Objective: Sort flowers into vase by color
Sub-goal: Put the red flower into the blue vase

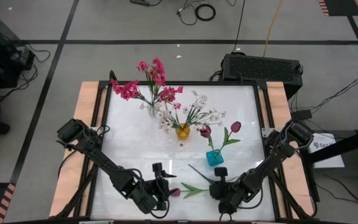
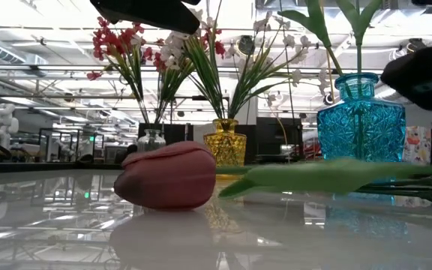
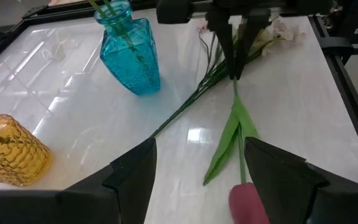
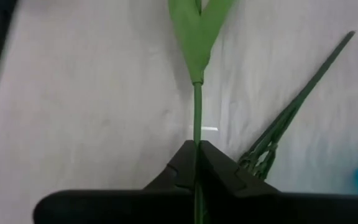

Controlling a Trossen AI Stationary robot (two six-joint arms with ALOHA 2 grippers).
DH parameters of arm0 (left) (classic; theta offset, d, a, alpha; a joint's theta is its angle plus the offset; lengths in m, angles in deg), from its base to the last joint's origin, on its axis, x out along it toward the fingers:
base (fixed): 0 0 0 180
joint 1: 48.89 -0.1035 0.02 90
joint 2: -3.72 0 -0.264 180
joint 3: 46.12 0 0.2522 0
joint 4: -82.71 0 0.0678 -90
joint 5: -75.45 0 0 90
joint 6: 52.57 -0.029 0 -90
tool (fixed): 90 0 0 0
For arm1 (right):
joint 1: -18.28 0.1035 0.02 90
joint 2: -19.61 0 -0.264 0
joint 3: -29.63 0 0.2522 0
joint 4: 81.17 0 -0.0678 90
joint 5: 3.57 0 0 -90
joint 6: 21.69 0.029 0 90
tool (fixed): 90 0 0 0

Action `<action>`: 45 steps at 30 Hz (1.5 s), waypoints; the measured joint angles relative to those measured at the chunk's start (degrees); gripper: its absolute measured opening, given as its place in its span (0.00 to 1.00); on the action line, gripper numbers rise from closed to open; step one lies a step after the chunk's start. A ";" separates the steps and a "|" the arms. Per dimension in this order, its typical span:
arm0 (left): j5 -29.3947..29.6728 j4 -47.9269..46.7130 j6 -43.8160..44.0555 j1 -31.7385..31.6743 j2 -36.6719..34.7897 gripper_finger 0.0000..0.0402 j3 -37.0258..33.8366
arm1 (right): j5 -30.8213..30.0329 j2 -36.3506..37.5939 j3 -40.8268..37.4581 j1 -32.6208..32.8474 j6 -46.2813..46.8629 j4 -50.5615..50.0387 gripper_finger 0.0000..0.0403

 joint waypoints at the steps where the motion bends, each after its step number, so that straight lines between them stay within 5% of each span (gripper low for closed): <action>1: 0.31 0.00 -0.11 0.00 0.00 0.62 0.00 | -0.02 0.69 -0.02 0.02 0.02 -0.05 0.01; 8: 5.09 -0.07 -4.29 0.73 -2.42 0.62 0.60 | -3.39 8.40 -0.02 0.71 -0.78 -0.09 0.00; 12: 14.68 -0.96 -6.37 3.29 -6.85 0.62 0.68 | -7.60 13.80 0.00 2.72 -1.73 -1.91 0.00; 20: 24.02 0.86 -13.81 7.81 -14.69 0.62 0.68 | -27.49 23.29 0.00 7.30 -9.05 1.62 0.00; 27: 21.88 7.61 -20.72 7.29 -15.80 0.62 0.72 | -43.94 27.46 0.00 6.72 -24.64 17.94 0.00; 32: 6.26 13.04 -23.17 4.21 -15.67 0.62 0.72 | -40.26 27.76 0.00 4.14 -42.96 33.68 0.00; 35: 4.54 18.55 -29.78 2.65 -15.67 0.62 0.72 | -35.34 28.51 0.00 2.64 -51.01 40.14 0.00; 40: 1.95 33.86 -44.45 -0.99 -15.69 0.62 0.72 | -26.30 28.79 0.00 -0.95 -53.98 45.29 0.00; 45: -9.67 38.64 -43.40 -5.88 -15.72 0.62 0.73 | -18.14 27.50 -0.02 -4.52 -55.05 50.98 0.00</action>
